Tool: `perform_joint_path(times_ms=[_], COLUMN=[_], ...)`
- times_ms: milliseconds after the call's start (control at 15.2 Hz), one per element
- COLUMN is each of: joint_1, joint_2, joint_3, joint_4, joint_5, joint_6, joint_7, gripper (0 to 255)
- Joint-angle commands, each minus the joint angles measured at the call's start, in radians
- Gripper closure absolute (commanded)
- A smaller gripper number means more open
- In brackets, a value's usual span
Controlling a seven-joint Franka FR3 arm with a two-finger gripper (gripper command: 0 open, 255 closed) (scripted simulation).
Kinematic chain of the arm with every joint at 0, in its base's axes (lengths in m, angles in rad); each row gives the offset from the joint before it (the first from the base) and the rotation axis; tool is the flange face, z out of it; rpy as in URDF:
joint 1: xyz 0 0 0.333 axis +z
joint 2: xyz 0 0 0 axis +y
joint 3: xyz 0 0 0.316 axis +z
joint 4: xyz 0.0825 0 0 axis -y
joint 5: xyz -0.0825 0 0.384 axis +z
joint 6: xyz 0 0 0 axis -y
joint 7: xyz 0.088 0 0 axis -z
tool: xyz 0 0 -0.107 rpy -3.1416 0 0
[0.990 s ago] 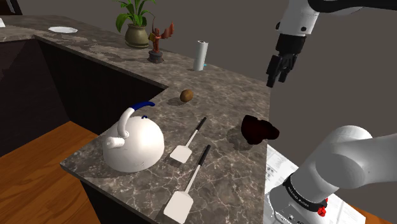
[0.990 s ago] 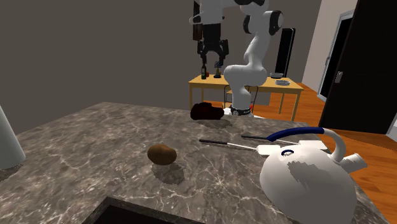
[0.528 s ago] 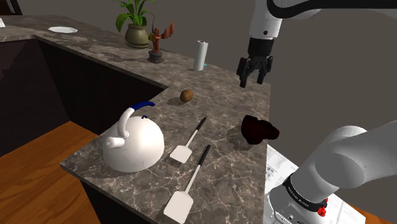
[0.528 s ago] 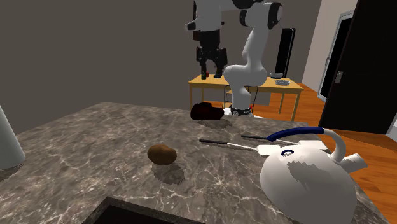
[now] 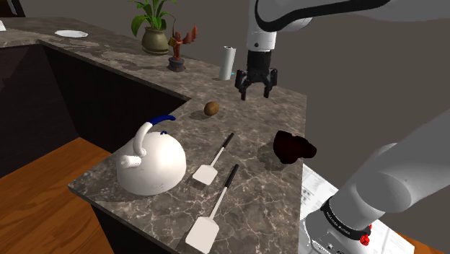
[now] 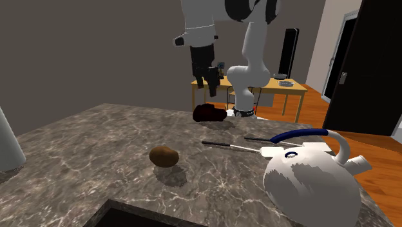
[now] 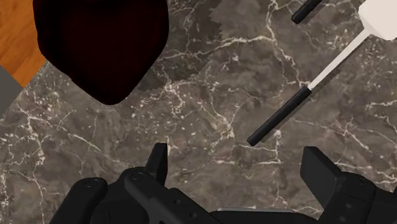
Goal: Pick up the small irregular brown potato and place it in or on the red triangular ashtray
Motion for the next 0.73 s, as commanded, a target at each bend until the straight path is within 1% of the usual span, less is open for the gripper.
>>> perform_joint_path(times_ms=[0, 330, 660], joint_1=[-0.001, 0.002, 0.018], joint_2=[0.088, 0.307, 0.53], joint_3=[0.016, 0.029, 0.015], joint_4=[0.067, 0.246, 0.466], joint_5=[-0.006, -0.034, -0.061], joint_6=[0.01, 0.018, -0.008], joint_7=[0.075, 0.233, 0.37], gripper=[0, 0, 0])
